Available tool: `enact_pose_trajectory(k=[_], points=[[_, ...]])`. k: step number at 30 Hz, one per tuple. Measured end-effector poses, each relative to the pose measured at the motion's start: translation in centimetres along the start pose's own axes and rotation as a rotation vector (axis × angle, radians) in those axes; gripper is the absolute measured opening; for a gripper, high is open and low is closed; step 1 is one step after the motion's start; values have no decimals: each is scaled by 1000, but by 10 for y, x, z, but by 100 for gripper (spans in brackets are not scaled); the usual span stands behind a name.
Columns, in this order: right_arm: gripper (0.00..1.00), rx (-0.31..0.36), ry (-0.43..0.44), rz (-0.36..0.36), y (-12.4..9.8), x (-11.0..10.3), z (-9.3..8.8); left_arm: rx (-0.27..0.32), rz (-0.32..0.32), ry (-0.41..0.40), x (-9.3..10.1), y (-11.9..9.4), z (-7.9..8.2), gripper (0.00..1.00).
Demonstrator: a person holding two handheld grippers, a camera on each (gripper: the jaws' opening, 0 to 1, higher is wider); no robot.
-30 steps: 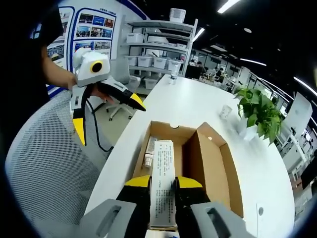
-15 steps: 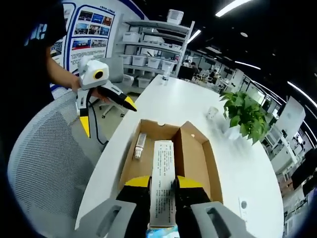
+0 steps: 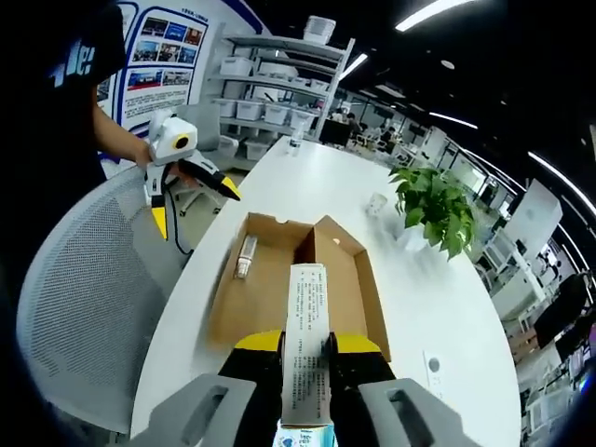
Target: Operate the shoe box by opening the lid, removing the specified soft item, and placing it in the target area until the item is outside and the box remains undamaged.
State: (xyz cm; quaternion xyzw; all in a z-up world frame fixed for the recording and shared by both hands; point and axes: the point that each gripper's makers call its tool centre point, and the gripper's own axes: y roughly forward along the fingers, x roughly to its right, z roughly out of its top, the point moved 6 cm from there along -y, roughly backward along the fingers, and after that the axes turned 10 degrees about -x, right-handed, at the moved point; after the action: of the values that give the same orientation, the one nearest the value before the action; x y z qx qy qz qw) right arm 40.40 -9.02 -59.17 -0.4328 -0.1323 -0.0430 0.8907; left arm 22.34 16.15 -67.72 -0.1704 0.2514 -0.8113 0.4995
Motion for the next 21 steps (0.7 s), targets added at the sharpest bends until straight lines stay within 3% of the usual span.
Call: enact_pose_trajectory(k=[21], points=[[14, -52, 55, -64, -33, 27, -60, -4, 1, -19, -1, 0, -1, 100]])
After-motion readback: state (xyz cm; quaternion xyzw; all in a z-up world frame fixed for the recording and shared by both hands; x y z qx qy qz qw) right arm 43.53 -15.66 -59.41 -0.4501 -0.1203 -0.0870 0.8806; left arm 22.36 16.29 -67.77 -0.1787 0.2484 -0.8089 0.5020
